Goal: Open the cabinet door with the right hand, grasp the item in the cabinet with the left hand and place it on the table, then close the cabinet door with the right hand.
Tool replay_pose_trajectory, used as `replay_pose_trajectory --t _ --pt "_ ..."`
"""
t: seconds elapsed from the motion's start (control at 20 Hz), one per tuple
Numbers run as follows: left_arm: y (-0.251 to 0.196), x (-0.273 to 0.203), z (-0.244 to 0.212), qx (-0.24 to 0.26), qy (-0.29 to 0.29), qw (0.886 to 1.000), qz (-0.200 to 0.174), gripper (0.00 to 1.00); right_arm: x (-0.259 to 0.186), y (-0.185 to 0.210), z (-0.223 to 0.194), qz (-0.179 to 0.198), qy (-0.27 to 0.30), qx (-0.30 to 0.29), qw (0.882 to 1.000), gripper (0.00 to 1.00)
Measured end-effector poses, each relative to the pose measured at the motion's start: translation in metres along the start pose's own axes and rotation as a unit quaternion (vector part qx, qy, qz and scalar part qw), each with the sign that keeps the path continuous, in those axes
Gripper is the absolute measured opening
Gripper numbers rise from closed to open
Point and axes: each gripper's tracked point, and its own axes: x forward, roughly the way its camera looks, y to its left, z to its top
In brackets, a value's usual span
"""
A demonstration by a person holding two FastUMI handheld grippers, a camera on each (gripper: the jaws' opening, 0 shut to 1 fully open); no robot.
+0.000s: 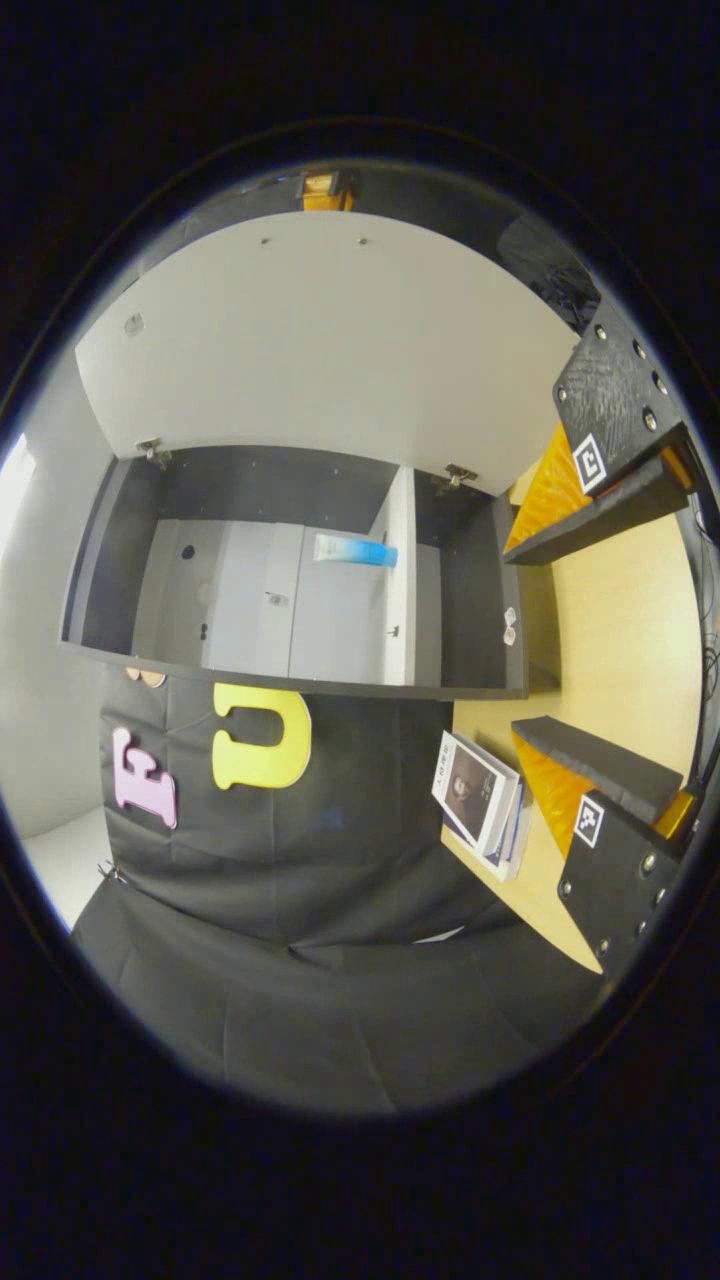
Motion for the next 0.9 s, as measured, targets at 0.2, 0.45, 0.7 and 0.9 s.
replay_pose_trajectory --t 0.2,0.45,0.7,0.9 --pt "-0.008 0.011 -0.004 -0.002 0.008 1.0 -0.014 0.94 0.001 0.002 0.002 0.003 -0.006 0.009 1.0 0.0" --pt "-0.014 0.025 0.0 0.004 0.008 0.999 -0.032 0.93 0.004 0.0 0.003 0.0 -0.011 0.012 1.0 0.05" --pt "-0.018 0.041 0.007 0.006 0.003 0.998 -0.054 0.93 0.005 -0.019 0.007 -0.055 -0.029 0.024 0.998 0.08" --pt "-0.026 0.052 0.023 0.008 -0.007 0.997 -0.08 0.93 -0.001 -0.039 0.008 -0.133 -0.035 0.04 0.99 0.02"
